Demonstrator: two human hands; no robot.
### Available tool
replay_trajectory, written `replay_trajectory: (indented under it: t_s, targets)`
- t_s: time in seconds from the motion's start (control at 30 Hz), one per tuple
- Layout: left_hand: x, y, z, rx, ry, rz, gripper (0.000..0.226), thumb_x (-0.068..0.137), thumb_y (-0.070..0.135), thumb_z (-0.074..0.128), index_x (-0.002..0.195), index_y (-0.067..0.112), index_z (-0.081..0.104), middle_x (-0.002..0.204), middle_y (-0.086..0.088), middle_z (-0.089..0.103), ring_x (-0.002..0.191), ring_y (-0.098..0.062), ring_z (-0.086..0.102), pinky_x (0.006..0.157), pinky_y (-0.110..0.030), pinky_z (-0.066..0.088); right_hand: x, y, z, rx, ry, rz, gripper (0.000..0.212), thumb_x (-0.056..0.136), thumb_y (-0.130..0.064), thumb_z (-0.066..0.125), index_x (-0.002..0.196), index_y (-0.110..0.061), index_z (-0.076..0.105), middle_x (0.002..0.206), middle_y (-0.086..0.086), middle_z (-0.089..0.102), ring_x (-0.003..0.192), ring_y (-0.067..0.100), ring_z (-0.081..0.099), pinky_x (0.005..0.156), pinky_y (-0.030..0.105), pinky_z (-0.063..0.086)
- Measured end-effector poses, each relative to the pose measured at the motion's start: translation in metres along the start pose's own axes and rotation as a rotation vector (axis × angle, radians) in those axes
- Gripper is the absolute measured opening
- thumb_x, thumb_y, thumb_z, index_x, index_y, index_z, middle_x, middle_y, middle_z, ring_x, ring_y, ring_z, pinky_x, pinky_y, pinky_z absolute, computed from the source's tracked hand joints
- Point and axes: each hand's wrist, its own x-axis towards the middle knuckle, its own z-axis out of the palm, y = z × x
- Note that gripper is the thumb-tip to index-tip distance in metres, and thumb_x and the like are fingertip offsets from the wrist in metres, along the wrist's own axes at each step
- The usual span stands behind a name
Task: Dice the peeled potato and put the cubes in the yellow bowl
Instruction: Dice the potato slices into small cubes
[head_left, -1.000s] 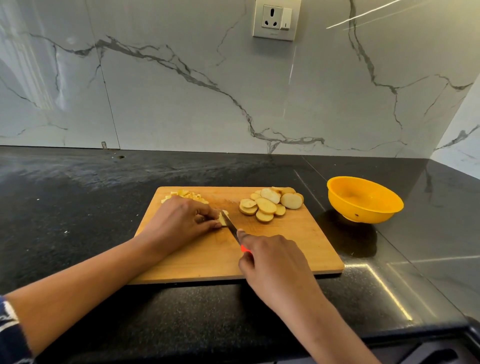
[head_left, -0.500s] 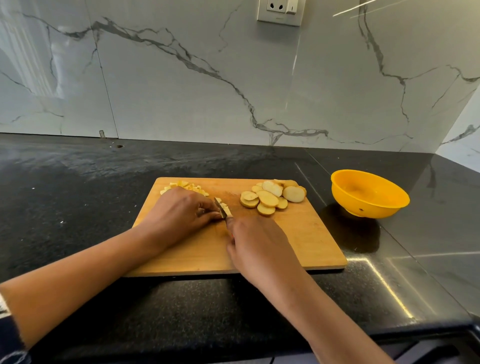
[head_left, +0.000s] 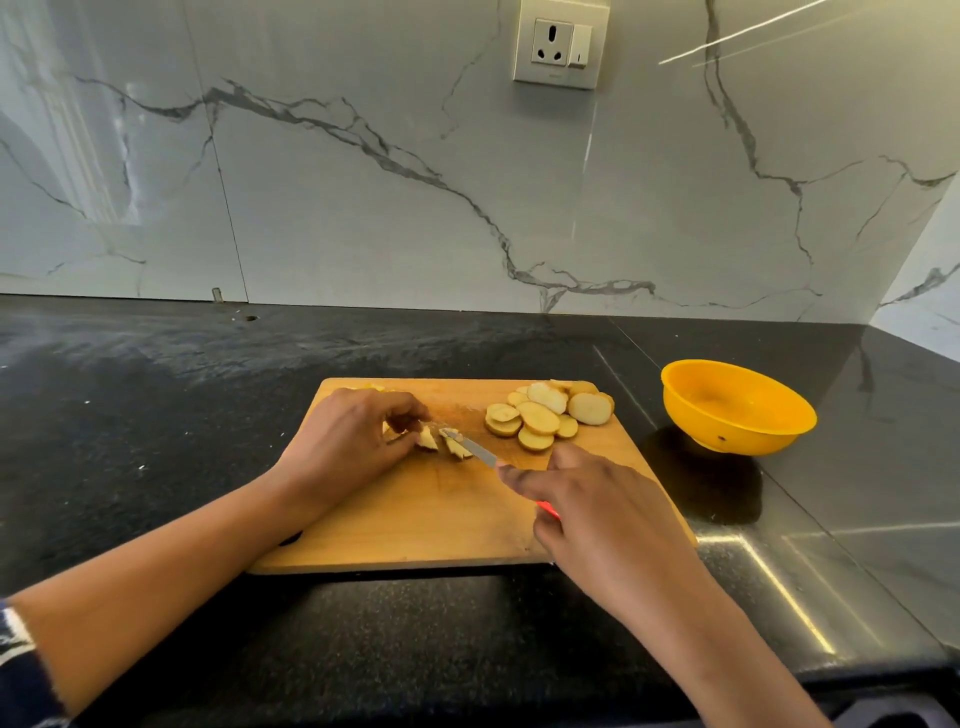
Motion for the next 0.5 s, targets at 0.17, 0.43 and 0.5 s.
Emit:
replay_trajectory:
  t_s: [0.17,0.43,0.5]
  targets:
    - [0.001,0.007,0.000,0.068,-0.001,0.259,0.032,0.086,0.021,0.057,0.116,0.028,0.067,0.117,0.008,0.065,0.106,-0.007,0.055,0.089,-0.028,0.047,0.008,0.002,0.003,-0.025,-0.018,-0.022,0.053,0.100,-0.024,0.044,0.145,-0.045,0.027,0.113,-0.010,0.040,0.089,0.002,0.029,0.060,0.016,0.026]
    - [0.007,-0.012,-0.002,0.053,0.023,0.013,0.016,0.085,0.023,0.066,0.098,0.023,0.075,0.099,0.005,0.073,0.091,-0.009,0.063,0.095,-0.032,0.044,0.015,0.017,-0.004,-0.037,-0.025,0.025,0.052,0.098,-0.027,0.048,0.142,-0.049,0.031,0.099,-0.013,0.039,0.084,0.003,0.039,0.053,0.014,0.028]
    - [0.007,-0.012,-0.004,-0.045,0.051,-0.048,0.022,0.082,0.016,0.071,0.103,0.023,0.073,0.096,0.007,0.072,0.088,-0.003,0.061,0.087,-0.019,0.044,0.021,0.022,-0.003,-0.047,-0.008,0.050,0.052,0.098,-0.027,0.048,0.142,-0.048,0.033,0.095,-0.012,0.038,0.081,0.003,0.039,0.051,0.015,0.027]
